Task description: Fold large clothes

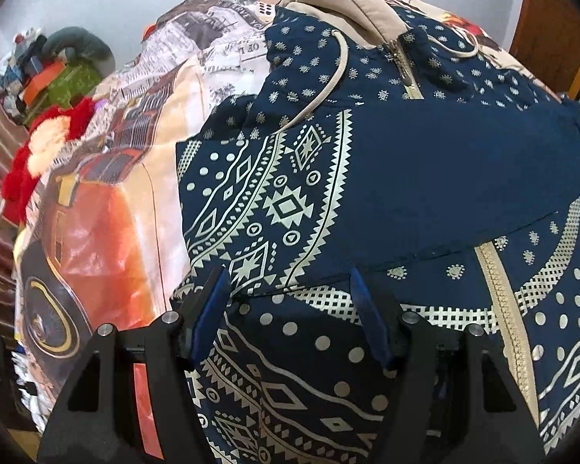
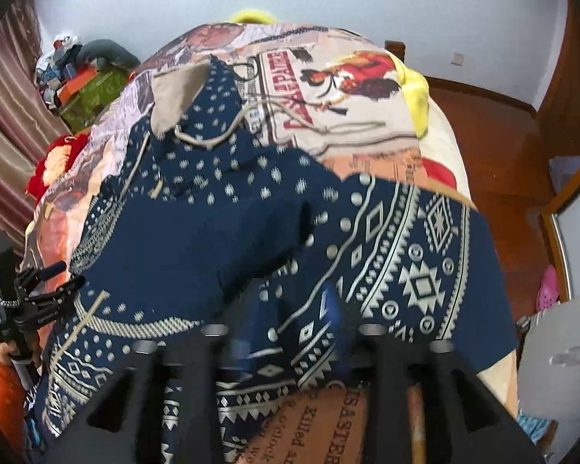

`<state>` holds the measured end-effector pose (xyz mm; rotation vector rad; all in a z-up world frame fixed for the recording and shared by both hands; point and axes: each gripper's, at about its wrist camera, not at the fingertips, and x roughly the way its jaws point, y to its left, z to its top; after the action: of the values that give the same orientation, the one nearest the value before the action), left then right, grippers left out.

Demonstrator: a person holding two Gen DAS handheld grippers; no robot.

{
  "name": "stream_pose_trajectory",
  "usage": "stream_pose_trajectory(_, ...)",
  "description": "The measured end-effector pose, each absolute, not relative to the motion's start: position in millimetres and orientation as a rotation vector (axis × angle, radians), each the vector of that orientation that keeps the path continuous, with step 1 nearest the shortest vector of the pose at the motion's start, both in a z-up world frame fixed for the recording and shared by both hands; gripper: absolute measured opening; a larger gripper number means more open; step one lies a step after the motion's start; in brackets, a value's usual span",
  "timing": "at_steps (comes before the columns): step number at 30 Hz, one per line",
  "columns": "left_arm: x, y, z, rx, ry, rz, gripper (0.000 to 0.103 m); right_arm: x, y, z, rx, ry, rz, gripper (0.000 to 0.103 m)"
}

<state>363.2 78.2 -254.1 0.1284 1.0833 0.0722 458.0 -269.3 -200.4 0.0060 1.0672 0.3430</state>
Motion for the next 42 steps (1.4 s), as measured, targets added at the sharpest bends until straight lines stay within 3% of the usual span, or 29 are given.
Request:
stream_pose_trajectory(1, 364, 75, -254, 0.14, 1.08, 0.065, 0.064, 454, -269, -201, 0.011, 1.044, 0.35, 0.064)
stream_pose_trajectory(14, 399, -25, -248, 0.348, 1.015, -0.149, 0.064, 453, -214, -237, -0.239, 1.184, 0.451, 0.066)
stream_pose_trajectory(19, 421, -9, -245, 0.234, 1.057, -0.147, 0.065, 459, -194, -241, -0.416, 1.126, 0.419, 0.077)
stream_pose_trajectory(23, 427, 6, -246, 0.092, 1.092, -0.142, 0.065, 471, -189, -238, -0.476, 1.057, 0.358, 0.078)
stream_pose_trajectory(34, 420, 20, -239, 0.079, 1.069, -0.097, 0.064, 492, -236, -189, -0.374, 0.883, 0.141, 0.08)
stream_pose_trajectory(42, 399, 40, -221, 0.047, 1.022, -0.085, 0.065, 483, -277, -171, -0.123, 0.93, 0.253, 0.08)
